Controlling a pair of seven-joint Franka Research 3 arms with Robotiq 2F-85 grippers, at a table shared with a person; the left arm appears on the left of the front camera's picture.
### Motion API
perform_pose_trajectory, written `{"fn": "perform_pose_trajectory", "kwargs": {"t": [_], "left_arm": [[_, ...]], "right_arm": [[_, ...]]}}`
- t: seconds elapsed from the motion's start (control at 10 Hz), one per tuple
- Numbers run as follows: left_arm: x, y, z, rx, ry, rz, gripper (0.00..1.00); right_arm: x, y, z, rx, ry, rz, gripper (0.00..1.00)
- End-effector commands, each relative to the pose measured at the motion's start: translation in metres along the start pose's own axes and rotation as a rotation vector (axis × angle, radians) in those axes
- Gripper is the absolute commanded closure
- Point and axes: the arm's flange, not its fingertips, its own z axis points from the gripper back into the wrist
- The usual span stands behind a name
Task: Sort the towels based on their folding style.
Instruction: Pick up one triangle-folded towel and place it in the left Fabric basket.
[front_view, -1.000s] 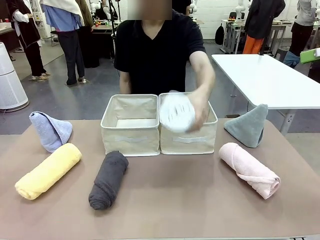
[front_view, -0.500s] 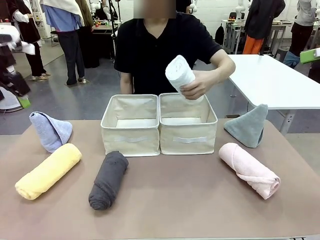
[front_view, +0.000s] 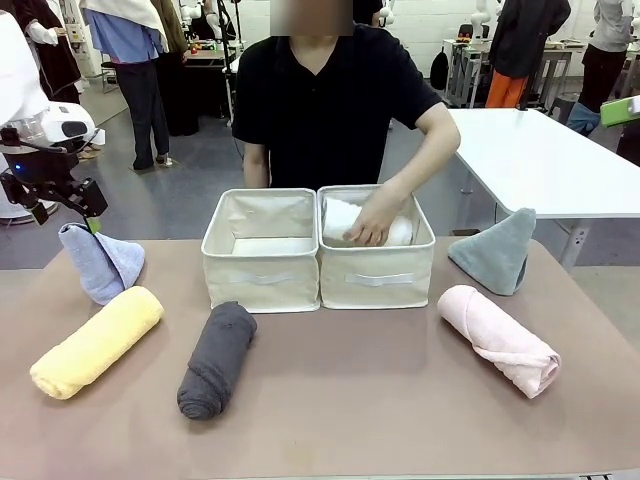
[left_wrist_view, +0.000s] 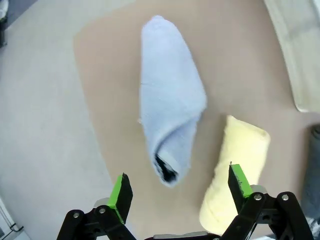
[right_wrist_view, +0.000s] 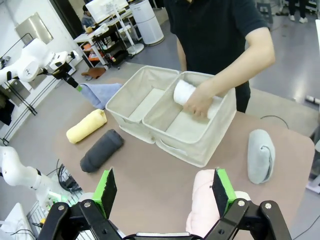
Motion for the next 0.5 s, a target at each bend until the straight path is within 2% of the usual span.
{"fn": "perform_pose_trajectory", "kwargs": {"t": [0.0, 0.1, 0.2, 0.3, 0.4], "left_arm": [[0.0026, 0.002, -0.0114, 0.086, -0.005, 0.042, 0.0], [0.0038, 0.0013, -0.0177, 0.034, -0.003, 0.045, 0.0], [0.0041, -0.0005, -0.0143, -0.075, -0.02, 0.039, 0.0], [0.0042, 0.0049, -0.0133, 0.038, -0.002, 0.017, 0.0], [0.0042, 0.0049, -0.0133, 0.038, -0.002, 0.017, 0.0]], "right_arm": [[-0.001, -0.0006, -0.0013, 0.026, -0.004, 0.012, 0.0], [-0.001, -0.0006, -0.0013, 0.026, -0.004, 0.012, 0.0], [-0.001, -0.0006, -0.0013, 0.026, -0.004, 0.012, 0.0], [-0.001, -0.0006, -0.0013, 0.026, -0.004, 0.012, 0.0], [-0.001, -0.0006, -0.0013, 0.026, -0.004, 0.012, 0.0]]}}
